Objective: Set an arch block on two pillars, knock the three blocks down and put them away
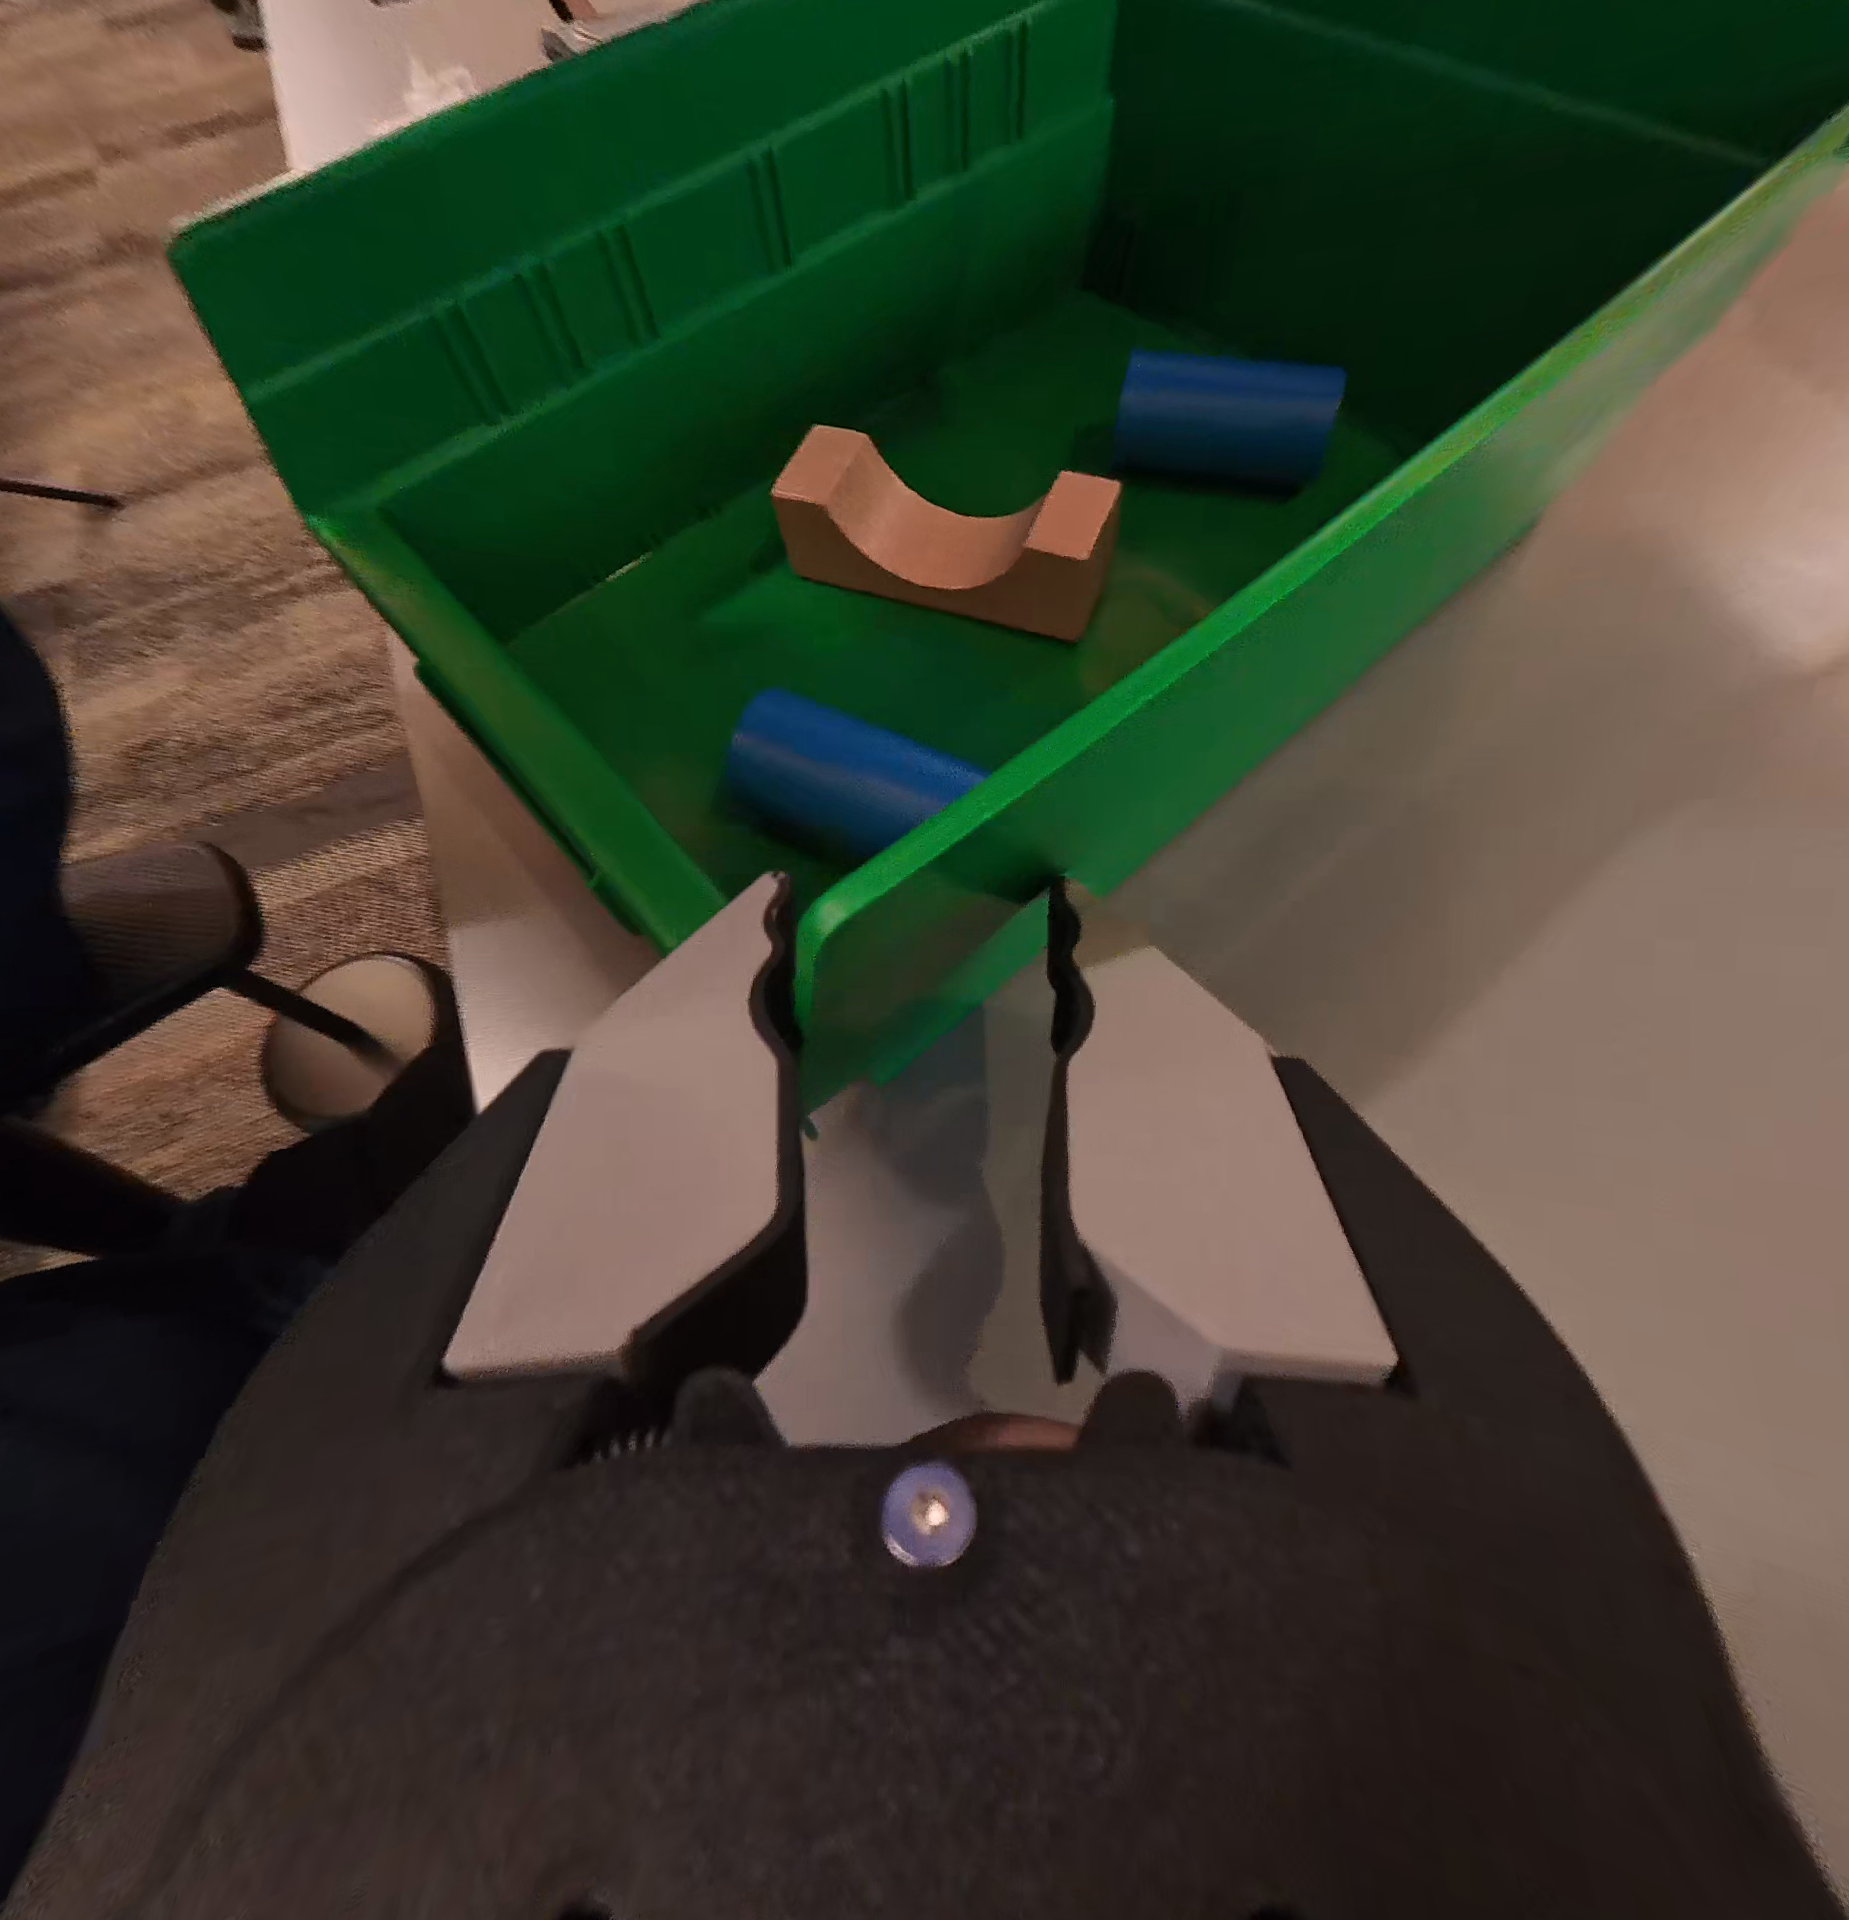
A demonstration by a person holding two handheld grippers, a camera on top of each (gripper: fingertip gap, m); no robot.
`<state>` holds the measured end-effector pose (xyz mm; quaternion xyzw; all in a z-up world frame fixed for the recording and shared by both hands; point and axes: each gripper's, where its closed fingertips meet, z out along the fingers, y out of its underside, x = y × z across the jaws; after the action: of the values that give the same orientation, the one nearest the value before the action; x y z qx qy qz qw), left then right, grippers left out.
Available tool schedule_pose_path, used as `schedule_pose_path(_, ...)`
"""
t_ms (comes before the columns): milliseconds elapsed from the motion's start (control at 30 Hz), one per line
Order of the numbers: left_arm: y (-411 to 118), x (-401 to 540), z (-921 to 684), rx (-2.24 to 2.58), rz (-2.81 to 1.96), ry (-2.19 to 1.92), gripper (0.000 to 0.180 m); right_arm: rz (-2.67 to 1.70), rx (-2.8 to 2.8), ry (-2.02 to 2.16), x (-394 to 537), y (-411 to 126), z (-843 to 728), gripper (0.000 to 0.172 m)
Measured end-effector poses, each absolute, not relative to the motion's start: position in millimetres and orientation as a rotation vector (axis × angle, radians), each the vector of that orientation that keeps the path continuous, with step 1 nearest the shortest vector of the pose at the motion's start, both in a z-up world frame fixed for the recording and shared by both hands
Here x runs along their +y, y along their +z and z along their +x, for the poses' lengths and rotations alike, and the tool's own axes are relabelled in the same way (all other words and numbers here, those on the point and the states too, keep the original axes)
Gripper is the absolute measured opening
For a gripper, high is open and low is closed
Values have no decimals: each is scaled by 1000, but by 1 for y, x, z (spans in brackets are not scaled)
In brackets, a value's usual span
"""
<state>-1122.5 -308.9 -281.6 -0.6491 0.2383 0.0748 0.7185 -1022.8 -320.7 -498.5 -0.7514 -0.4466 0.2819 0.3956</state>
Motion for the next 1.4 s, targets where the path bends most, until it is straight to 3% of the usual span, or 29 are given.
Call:
schedule_pose_path(167, -279, -318, -1101, 578, -1403, 168, 5, -1868, -1150, 657, -317, -472, -1001, 61)
schedule_pose_path(400, -282, -337, -1050, 708, -1349, 130, 4, -1744, -951, 650, -314, -375, -917, 57)
schedule_pose_path(700, -321, -379, -917, 1001, -1277, -1, 4, -1732, -692, 447, -308, -325, -796, 57)
schedule_pose_path(1100, -418, -369, -783, 1196, -1484, -317, 4, -2031, -497, 272, -296, -378, -679, 55)
schedule_pose_path(1400, -471, -338, -753, 1212, -1578, -275, 5, -2233, -498, 79, -276, -429, -657, 52)
